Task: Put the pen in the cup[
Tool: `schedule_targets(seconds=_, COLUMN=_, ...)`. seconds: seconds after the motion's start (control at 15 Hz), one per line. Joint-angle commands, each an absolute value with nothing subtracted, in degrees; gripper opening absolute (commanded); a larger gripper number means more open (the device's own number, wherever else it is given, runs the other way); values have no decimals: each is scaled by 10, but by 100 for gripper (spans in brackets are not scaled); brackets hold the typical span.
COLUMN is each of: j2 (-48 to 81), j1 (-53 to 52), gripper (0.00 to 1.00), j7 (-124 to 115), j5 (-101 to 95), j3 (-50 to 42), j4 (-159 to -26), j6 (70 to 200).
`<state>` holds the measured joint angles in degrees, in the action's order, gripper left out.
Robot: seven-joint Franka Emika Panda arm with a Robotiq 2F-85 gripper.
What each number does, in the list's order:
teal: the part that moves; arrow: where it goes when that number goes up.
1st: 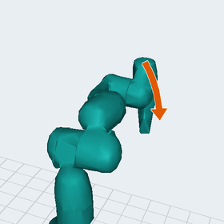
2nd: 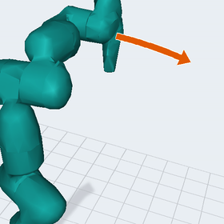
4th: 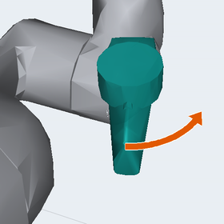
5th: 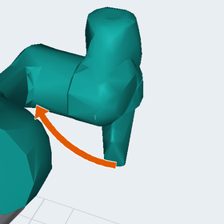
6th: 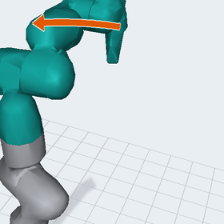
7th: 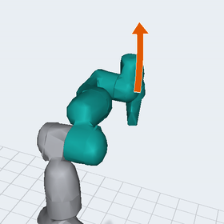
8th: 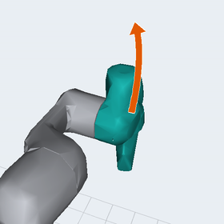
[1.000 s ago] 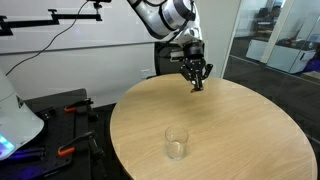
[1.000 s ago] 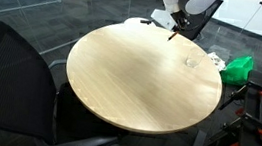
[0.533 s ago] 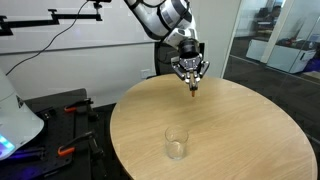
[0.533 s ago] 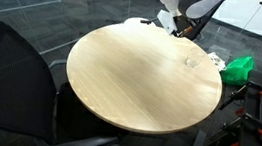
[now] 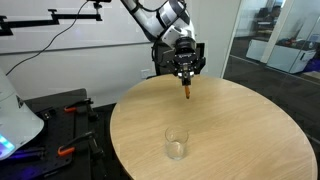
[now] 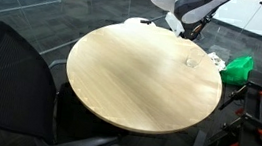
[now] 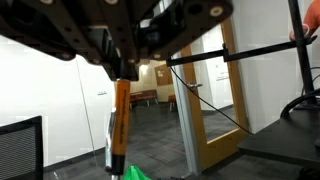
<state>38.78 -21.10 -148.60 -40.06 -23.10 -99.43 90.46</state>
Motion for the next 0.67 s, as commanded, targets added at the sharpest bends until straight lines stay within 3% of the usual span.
schedule_targets(seconds=0.0, j2=402, j1=-151, gripper=3, j7=-1472, j5=-438, j3=-151, j4=-971, j6=857)
schedule_targets(seconds=0.6, j2=443, j1=-104, gripper=3, j7=-1469, j5=-459, j3=-87, j4=-950, j6=770)
